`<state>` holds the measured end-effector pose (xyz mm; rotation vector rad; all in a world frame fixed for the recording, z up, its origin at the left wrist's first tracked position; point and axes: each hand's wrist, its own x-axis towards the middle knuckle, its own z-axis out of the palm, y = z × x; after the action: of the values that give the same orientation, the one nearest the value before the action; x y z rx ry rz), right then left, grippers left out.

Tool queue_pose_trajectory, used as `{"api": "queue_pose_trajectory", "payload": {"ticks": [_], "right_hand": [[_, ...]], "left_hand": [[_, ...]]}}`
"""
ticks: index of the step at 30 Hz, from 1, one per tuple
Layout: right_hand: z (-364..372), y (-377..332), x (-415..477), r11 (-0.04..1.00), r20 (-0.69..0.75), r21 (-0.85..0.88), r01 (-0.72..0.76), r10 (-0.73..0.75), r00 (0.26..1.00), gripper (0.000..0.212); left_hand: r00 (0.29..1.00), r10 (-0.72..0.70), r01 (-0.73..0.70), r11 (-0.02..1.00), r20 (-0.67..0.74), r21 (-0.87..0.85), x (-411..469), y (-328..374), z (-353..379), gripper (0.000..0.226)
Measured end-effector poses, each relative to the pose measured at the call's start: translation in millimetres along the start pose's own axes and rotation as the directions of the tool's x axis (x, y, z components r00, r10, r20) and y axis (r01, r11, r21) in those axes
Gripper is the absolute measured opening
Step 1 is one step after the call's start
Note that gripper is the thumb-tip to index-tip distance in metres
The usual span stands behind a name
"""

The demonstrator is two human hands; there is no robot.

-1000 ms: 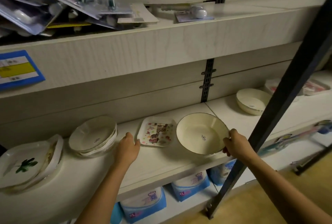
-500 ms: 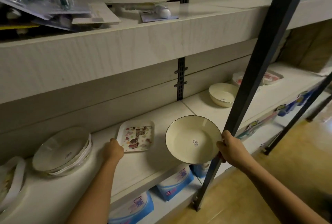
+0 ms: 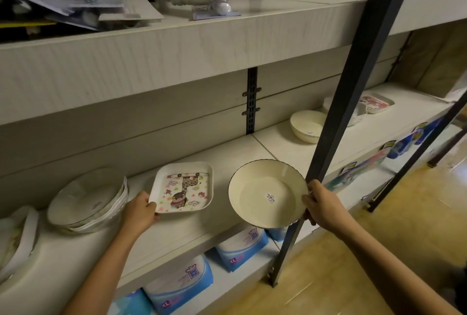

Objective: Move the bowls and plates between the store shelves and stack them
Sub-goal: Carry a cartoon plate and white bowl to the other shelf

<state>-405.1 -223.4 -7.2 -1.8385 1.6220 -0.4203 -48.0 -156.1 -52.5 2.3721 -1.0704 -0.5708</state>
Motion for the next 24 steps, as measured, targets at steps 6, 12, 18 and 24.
{"api": "queue_pose_trajectory", "payload": {"ticks": [6, 12, 18, 24], "right_hand": [[-10.7, 14.8, -14.6, 0.998, -0.021, 0.055, 0.009, -0.008, 1.0, 0.012], [-36.9, 33.9, -30.3, 0.993, -0.034, 0.113, 0.024, -0.021, 0.999, 0.014], [-80.2, 71.3, -40.1, 0.993, -0.057, 0.12, 0.019, -0.012, 0.998, 0.014], [-134.3, 128.2, -41.3, 0.991, -0.066, 0.131, 0.011, -0.002, 0.998, 0.013]], "left_hand": [[0.996, 0.082, -0.086, 0.989, -0.038, -0.116, -45.1, 16.1, -33.6, 0.012], [0.987, 0.159, -0.159, 0.977, -0.007, -0.143, -85.8, 43.0, -39.3, 0.014], [0.98, 0.2, -0.195, 0.973, 0.026, -0.126, -121.7, 77.0, -21.6, 0.018], [0.977, 0.214, -0.212, 0.97, 0.003, -0.12, -170.2, 131.8, 12.7, 0.013]]}}
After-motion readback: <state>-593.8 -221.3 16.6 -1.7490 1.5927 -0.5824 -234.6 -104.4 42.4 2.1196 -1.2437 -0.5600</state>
